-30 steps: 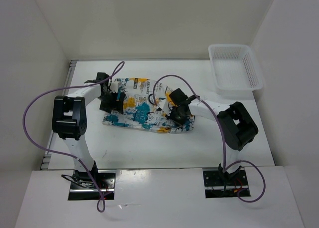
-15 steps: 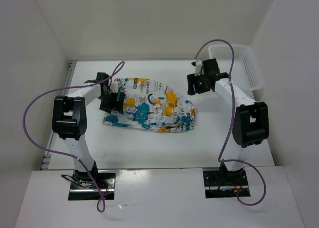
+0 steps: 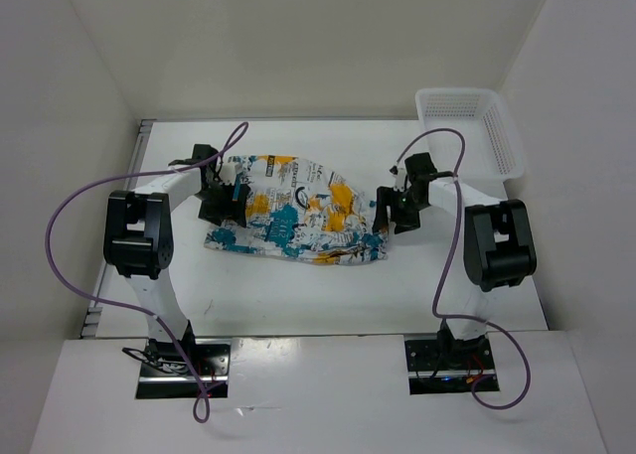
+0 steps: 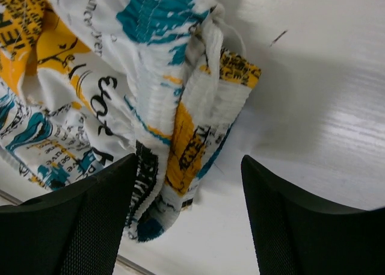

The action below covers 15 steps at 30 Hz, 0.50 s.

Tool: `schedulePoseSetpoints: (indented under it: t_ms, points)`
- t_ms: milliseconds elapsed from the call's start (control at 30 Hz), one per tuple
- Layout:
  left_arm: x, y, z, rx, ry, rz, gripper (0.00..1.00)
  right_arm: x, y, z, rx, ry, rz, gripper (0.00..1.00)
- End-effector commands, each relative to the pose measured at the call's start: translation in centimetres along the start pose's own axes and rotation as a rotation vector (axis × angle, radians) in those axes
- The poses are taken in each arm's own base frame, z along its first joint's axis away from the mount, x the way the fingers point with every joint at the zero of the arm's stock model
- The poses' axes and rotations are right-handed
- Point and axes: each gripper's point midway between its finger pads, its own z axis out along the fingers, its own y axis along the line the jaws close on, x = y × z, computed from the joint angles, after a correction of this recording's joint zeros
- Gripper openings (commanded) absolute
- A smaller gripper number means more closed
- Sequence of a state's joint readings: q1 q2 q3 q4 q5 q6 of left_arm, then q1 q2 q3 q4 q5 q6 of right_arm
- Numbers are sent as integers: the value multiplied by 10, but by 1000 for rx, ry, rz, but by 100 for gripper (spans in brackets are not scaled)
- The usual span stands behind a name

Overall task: Fold and stack the shorts
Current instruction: Fold the shorts

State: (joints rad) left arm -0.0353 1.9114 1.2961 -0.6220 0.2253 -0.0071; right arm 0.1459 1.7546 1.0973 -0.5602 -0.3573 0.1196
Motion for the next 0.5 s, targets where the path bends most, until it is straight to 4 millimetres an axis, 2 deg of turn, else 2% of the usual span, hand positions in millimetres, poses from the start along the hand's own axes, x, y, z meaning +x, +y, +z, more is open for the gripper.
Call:
schedulePoseSetpoints:
  t_ms: [0,133,167,267,300,333,367,400,433,467]
  points:
    - [16,11,6,-43,55,-11,86,-12,-3,16,2,-18,25,74]
    - [14,11,3,-44,44,-9,86,-12,17,27,25,-6,-16,68]
    - [14,11,3,-44,44,-9,86,-6,13,31,44,11,21,68]
    - [14,12,3,-53,45,-9,86,0,8,35,67,25,78,56]
    - [14,12,3,-53,45,-9,86,0,9,35,68,25,95,50]
    - [14,12,3,-53,45,-9,86,0,7,35,81,21,104,35]
    - [14,12,3,-53,45,-9,86,-1,5,35,93,18,104,28]
    - [17,12,4,-53,54,-11,86,-8,3,35,111,-7,98,21]
    - [17,12,4,-53,54,-11,86,-16,3,33,118,-28,93,10]
    - [17,12,4,-53,54,-11,86,-23,4,28,125,-52,87,4]
